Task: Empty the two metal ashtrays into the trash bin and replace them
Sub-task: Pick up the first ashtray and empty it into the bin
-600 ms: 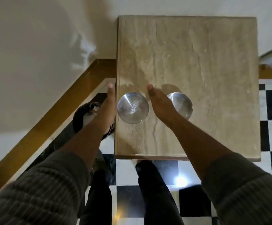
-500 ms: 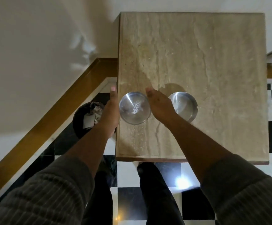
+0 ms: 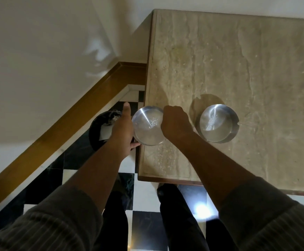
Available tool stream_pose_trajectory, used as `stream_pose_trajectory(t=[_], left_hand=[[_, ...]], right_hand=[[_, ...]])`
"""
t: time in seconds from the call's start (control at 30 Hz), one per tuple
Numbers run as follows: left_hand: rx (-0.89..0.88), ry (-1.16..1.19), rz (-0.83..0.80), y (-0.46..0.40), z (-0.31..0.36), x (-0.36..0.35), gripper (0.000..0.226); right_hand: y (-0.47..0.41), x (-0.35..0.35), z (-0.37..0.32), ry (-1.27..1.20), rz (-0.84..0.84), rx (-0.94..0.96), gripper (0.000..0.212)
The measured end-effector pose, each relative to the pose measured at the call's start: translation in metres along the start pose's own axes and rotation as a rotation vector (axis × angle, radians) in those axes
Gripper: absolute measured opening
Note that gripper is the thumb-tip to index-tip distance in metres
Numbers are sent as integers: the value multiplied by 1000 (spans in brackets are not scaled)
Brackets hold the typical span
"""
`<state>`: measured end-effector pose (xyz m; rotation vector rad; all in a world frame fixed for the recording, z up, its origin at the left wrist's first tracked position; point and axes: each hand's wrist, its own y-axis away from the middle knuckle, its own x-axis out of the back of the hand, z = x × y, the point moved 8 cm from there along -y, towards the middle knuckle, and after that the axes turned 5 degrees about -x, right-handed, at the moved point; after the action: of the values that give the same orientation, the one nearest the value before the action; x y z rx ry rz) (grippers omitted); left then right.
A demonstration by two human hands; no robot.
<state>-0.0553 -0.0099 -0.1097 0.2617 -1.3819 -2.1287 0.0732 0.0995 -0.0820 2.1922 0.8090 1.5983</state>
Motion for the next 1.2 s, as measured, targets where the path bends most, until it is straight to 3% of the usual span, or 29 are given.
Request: stream_pose_trajectory(t=[0.1,0.23,0.43,0.57,0.67,0.8,0.9,1.03,1.2], left_hand=[[165,79,-73,-8,-14,31,37],[242,196,-270,-22,-30,67,43],[357,452,-675,-48,-53,85,83],[425,453,-847,-60,-60,86,110],[432,462,-863,-84,-63,88,112],[328,409,-895,-108,-61,93,91],[195,275,-825,-126,-55,106,77],[89,75,-753,-141,-41,120,82],[118,-98,-680,-153,-33,122,64]], right_hand=[[3,-8,-27,37,-30,71,28],[2,-25,-63,12,-74,103,30],[-7,-64,-109,-29,-134,101,30],[-20,-89,-121,33,-150,114,25],[-33,-106,-118,63,-179,87,24],[-45,-131,-118,22,-252,74,25],[-52,-142,-114,-150,-316,-29,21],[-55,-148,-113,-341,-376,-63,30],[-49,-156,-103,-574,-389,-145,44]])
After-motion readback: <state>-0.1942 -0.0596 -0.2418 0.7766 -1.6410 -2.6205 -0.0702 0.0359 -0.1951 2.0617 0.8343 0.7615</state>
